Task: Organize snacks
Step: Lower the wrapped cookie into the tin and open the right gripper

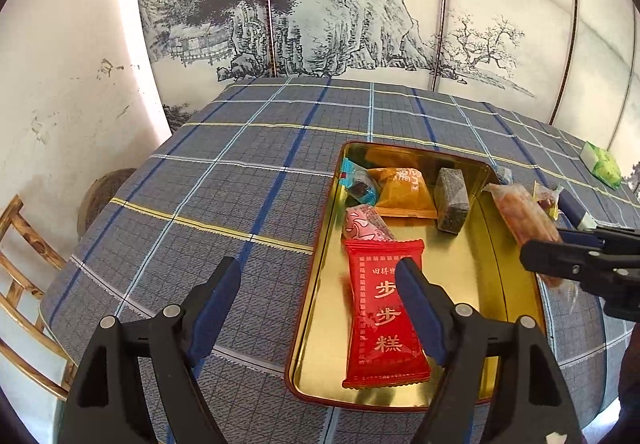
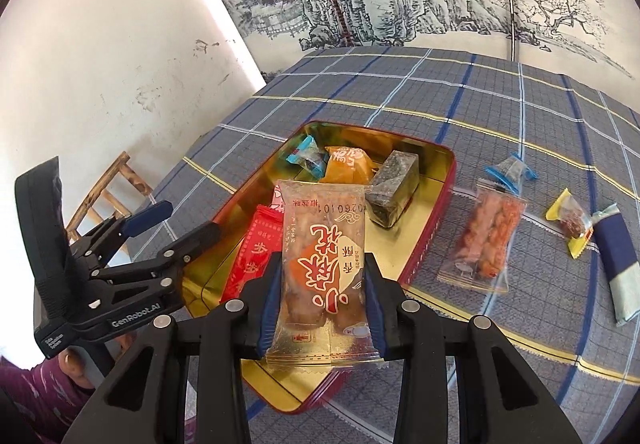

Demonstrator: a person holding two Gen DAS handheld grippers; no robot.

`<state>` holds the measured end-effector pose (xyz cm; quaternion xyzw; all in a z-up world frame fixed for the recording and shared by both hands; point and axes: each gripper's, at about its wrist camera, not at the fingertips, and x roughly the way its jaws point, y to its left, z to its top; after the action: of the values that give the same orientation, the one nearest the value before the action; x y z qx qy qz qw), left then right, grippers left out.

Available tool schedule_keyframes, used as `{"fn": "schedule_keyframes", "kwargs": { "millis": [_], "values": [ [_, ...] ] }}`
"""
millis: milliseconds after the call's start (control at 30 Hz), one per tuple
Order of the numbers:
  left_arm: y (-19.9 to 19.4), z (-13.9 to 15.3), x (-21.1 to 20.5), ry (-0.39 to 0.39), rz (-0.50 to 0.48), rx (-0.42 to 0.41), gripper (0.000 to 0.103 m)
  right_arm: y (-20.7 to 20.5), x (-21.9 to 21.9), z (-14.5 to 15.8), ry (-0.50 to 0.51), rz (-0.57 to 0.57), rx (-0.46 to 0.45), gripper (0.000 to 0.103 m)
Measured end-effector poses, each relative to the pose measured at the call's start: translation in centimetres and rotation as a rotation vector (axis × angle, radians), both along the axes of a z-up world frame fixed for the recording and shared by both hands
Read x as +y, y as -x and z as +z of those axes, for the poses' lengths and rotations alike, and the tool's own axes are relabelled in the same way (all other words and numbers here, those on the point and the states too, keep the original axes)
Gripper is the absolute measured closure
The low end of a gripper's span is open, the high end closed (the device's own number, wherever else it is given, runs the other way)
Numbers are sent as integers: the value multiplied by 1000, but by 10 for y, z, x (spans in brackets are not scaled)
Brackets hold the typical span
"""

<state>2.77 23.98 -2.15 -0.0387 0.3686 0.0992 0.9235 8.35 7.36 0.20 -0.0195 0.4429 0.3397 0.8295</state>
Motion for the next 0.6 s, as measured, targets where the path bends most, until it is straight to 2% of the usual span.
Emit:
{"fn": "schedule_keyframes", "kwargs": {
  "millis": [300, 600],
  "values": [
    [1, -4, 16, 36, 42, 12, 25, -10, 14, -19, 30, 8, 36, 65],
    [1, -4, 16, 26, 47, 8, 24, -17, 30, -22, 57, 16, 30, 65]
  ]
}}
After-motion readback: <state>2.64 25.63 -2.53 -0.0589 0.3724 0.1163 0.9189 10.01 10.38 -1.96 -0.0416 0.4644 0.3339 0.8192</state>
